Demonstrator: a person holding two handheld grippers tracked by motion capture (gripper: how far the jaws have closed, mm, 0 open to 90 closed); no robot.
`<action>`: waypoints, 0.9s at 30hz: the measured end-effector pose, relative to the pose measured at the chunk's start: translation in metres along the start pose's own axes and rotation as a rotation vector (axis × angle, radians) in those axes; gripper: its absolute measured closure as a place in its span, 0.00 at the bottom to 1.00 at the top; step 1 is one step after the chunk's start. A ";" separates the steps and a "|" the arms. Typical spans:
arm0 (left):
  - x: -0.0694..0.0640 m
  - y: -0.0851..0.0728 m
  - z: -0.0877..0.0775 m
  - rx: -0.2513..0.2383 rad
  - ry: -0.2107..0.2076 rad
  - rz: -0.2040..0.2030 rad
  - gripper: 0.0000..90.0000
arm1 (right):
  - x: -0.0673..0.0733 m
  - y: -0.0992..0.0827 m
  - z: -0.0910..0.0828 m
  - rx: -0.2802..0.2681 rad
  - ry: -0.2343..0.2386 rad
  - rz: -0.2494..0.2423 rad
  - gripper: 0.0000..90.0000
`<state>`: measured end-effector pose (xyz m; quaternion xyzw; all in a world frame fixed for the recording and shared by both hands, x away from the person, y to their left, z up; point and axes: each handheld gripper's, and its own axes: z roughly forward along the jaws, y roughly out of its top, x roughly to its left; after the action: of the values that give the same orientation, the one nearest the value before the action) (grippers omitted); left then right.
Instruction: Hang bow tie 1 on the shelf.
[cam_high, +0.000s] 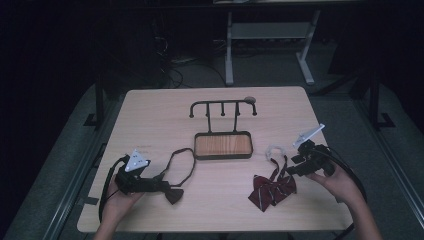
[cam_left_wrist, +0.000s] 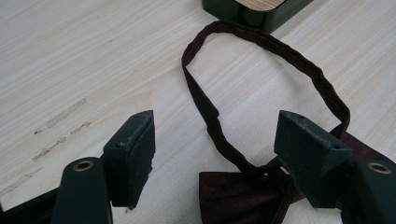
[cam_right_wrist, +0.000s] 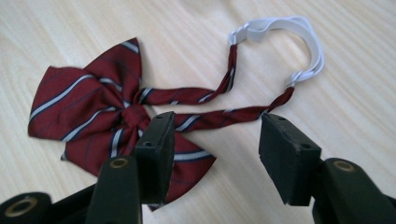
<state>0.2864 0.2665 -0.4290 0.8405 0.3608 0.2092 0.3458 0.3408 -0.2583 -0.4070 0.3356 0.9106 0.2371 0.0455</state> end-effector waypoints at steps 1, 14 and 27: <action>0.000 0.000 0.000 0.000 0.000 0.000 0.33 | 0.000 0.000 0.000 0.000 0.000 0.000 0.51; 0.000 0.000 0.000 -0.002 -0.002 -0.007 0.33 | -0.013 0.020 0.009 0.041 -0.006 0.020 0.55; 0.000 0.000 0.000 -0.004 -0.005 0.000 0.33 | -0.027 0.035 0.017 0.081 -0.012 0.056 0.58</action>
<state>0.2861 0.2663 -0.4285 0.8403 0.3598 0.2079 0.3481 0.3866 -0.2450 -0.4078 0.3638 0.9095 0.1990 0.0308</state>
